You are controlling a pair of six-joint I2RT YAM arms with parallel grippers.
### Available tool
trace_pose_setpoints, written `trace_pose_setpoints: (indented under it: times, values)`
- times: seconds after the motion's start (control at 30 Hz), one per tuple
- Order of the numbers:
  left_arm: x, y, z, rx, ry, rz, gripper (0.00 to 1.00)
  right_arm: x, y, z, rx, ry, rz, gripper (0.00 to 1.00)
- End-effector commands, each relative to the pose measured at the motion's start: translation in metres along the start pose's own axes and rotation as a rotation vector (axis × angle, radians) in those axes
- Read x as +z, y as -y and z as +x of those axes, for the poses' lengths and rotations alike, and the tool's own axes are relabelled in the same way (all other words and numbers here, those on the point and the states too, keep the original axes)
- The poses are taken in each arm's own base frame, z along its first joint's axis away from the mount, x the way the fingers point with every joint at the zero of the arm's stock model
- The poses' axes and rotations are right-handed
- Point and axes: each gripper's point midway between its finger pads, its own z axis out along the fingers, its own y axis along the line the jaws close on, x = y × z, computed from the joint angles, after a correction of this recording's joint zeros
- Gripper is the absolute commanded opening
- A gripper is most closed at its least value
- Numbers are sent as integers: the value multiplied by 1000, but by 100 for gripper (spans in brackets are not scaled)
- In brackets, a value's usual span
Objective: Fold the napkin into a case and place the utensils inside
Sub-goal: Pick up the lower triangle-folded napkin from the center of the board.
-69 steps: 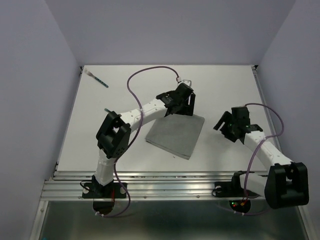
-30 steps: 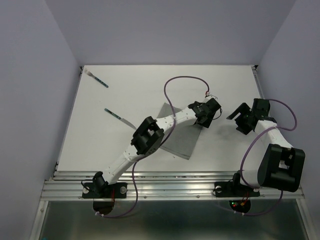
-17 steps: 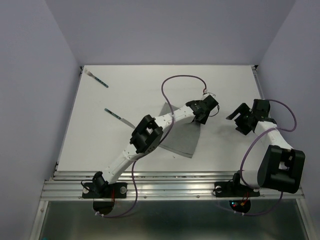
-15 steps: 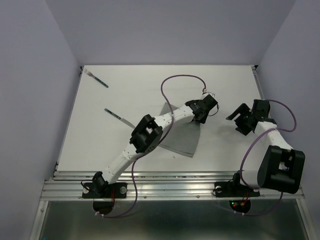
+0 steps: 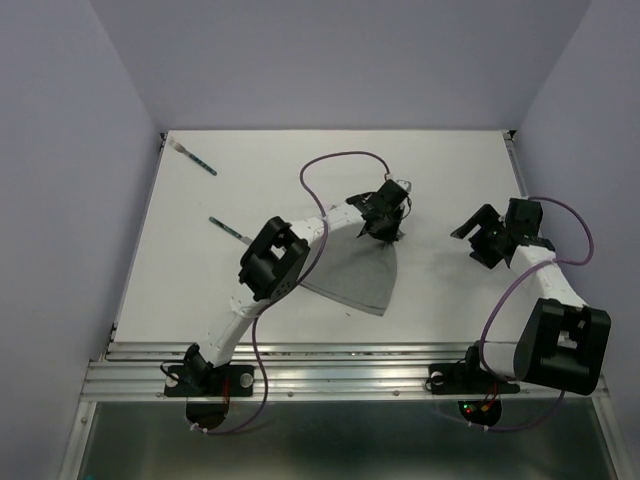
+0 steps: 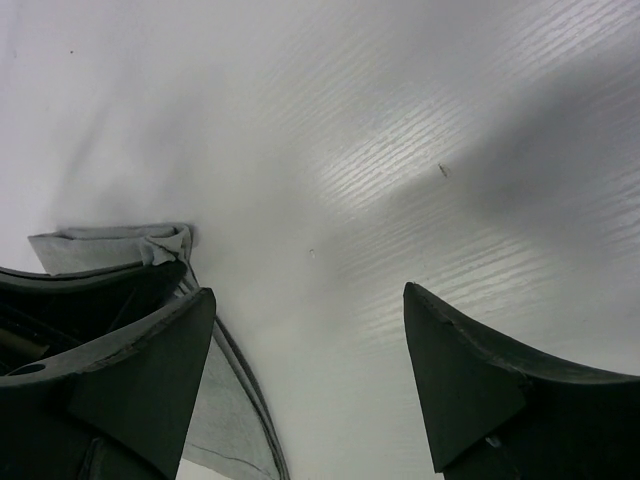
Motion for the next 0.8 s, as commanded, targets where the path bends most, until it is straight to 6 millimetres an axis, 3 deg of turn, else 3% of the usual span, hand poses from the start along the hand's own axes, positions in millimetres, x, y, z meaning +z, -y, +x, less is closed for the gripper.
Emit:
trace_pose_setpoints:
  times: [0.0, 0.03, 0.1, 0.13, 0.2, 0.23, 0.3, 0.57, 0.77]
  values:
    - [-38, 26, -14, -80, -4, 227, 0, -8, -11, -1, -47, 3, -69, 81]
    - [-39, 23, -8, -113, -21, 242, 0, -8, -12, 0, -48, -2, -75, 81]
    - [-51, 28, -22, -146, 11, 331, 0, -9, -14, 7, -53, -30, -102, 81]
    - [-51, 24, -14, -163, -4, 342, 0, -9, -15, 10, -52, -38, -111, 81]
    - [-60, 28, -26, -210, 22, 420, 0, -11, -18, 18, -54, -64, -147, 81]
    - [-61, 27, -18, -230, -5, 452, 0, -11, -21, 22, -62, -74, -160, 81]
    - [-65, 30, -28, -269, 25, 506, 0, -11, -26, 32, -76, -95, -185, 81]
    - [-68, 27, -26, -360, 14, 640, 0, -6, -66, 119, -176, -251, -351, 86]
    - [-66, 19, -23, -396, 11, 658, 0, 1, -85, 158, -232, -306, -448, 86]
